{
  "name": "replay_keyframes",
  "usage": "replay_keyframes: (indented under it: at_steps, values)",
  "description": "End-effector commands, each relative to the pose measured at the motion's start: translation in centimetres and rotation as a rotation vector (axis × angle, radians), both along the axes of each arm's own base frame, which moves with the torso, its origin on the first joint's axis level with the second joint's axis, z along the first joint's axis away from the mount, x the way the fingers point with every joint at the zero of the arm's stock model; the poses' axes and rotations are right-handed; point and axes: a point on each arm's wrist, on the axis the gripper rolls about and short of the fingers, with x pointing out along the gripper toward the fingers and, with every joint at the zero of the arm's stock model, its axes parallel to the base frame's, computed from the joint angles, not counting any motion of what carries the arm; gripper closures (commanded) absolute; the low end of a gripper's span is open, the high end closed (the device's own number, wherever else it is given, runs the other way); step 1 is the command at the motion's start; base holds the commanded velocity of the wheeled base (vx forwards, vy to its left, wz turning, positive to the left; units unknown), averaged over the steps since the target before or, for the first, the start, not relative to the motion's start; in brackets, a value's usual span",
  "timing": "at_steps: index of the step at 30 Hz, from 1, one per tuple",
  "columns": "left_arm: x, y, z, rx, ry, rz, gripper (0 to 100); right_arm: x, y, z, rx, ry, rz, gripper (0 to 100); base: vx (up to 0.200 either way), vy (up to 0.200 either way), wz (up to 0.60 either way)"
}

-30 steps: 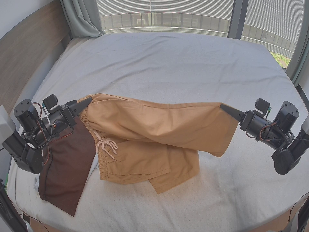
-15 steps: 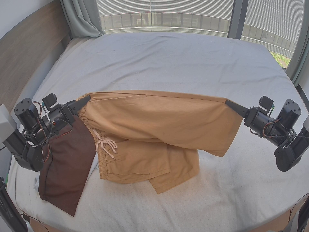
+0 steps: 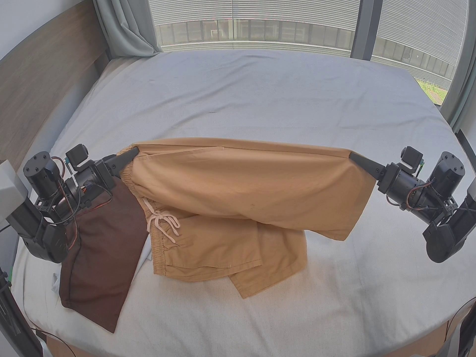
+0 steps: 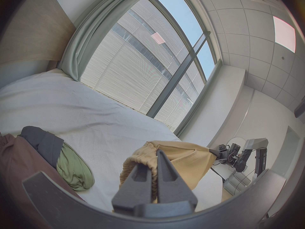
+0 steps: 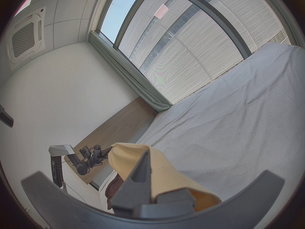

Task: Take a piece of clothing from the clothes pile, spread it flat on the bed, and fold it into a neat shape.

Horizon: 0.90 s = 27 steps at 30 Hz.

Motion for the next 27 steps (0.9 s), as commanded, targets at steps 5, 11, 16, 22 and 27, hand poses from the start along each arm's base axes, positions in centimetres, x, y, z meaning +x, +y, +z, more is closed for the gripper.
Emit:
replay_keyframes:
  at_steps: [5,11,16,22,27]
  values:
    - [0.0,-0.1,-0.1,-0.001,0.004,-0.004,100,0.3,-0.1,0.1,0.0,-0.012,-0.006,100,0.0,0.0,0.0]
    - [0.5,-0.2,-0.4,-0.019,0.017,0.016,100,2.2,0.2,0.8,0.01,-0.063,-0.01,100,0.0,0.0,0.0]
    - [1.7,-0.4,-1.1,-0.037,0.031,0.039,100,4.6,0.4,0.5,0.015,-0.088,-0.011,100,0.0,0.0,0.0]
    - [3.6,-1.1,-1.7,-0.078,0.039,0.047,100,6.7,0.1,0.0,0.018,-0.111,-0.026,100,0.0,0.0,0.0]
    - [4.6,-1.7,-2.0,-0.094,0.033,0.057,100,8.1,-0.2,-0.5,0.034,-0.108,-0.034,100,0.0,0.0,0.0]
